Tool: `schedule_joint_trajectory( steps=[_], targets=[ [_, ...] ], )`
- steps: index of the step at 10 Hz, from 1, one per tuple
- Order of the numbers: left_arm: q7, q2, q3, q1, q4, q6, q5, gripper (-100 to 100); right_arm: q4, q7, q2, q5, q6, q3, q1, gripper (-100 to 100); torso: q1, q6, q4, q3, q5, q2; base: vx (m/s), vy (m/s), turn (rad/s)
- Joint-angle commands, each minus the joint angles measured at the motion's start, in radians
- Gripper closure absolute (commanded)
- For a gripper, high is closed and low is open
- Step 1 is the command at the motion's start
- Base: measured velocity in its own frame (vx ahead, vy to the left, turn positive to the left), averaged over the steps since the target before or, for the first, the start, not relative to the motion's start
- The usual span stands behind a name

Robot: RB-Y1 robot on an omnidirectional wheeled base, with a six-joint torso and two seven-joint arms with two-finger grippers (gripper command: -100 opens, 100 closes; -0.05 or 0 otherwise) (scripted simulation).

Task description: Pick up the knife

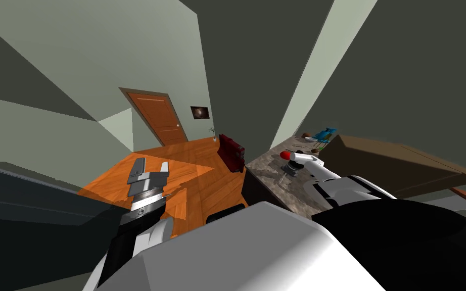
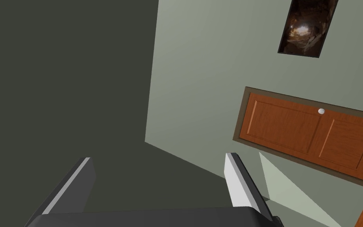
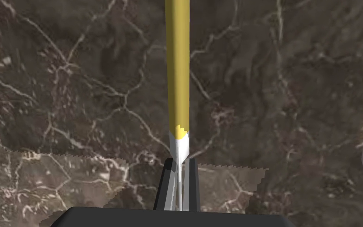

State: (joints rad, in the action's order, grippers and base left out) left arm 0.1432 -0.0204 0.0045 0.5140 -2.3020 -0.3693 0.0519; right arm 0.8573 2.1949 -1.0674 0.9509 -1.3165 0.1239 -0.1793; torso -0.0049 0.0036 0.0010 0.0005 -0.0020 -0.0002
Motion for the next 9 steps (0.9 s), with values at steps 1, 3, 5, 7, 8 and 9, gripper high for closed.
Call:
schedule_joint_trajectory(
  steps=[1,3,5,7,8,9],
  targets=[
    [0.0,0.0,0.0,0.0,0.0,0.0,0.0,0,0.036,0.023,0.004,-0.006,-0.022,-0.018,-0.018,100,0.0,0.0,0.0,0.0,0.0,0.0,0.033,-0.022,-0.254],
    [0.0,0.0,0.0,0.0,0.0,0.0,0.0,0,0.103,0.059,0.013,-0.015,-0.056,-0.049,-0.042,100,0.0,-0.001,0.0,-0.001,0.0,-0.002,0.043,-0.027,-0.226],
    [0.0,0.0,0.0,0.0,0.0,0.0,0.0,0,0.147,0.082,0.019,-0.021,-0.078,-0.07,-0.059,100,-0.001,0.0,-0.001,-0.001,0.0,-0.002,0.028,-0.027,-0.131],
    [0.0,0.0,0.0,0.0,0.0,0.0,0.0,0,0.192,0.106,0.025,-0.027,-0.101,-0.091,-0.075,100,0.0,0.0,-0.001,-0.002,0.0,-0.002,0.034,-0.025,-0.169],
    [0.0,0.0,0.0,0.0,0.0,0.0,0.0,0,0.199,0.111,0.024,-0.025,-0.101,-0.085,-0.064,100,0.0,0.0,-0.001,-0.002,0.0,-0.002,0.012,-0.004,-0.013],
    [0.0,0.0,0.0,0.0,0.0,0.0,0.0,0,0.197,0.11,0.024,-0.025,-0.101,-0.086,-0.067,0,0.0,0.0,-0.001,-0.002,0.0,-0.002,0.0,0.0,0.0]
  ],
)
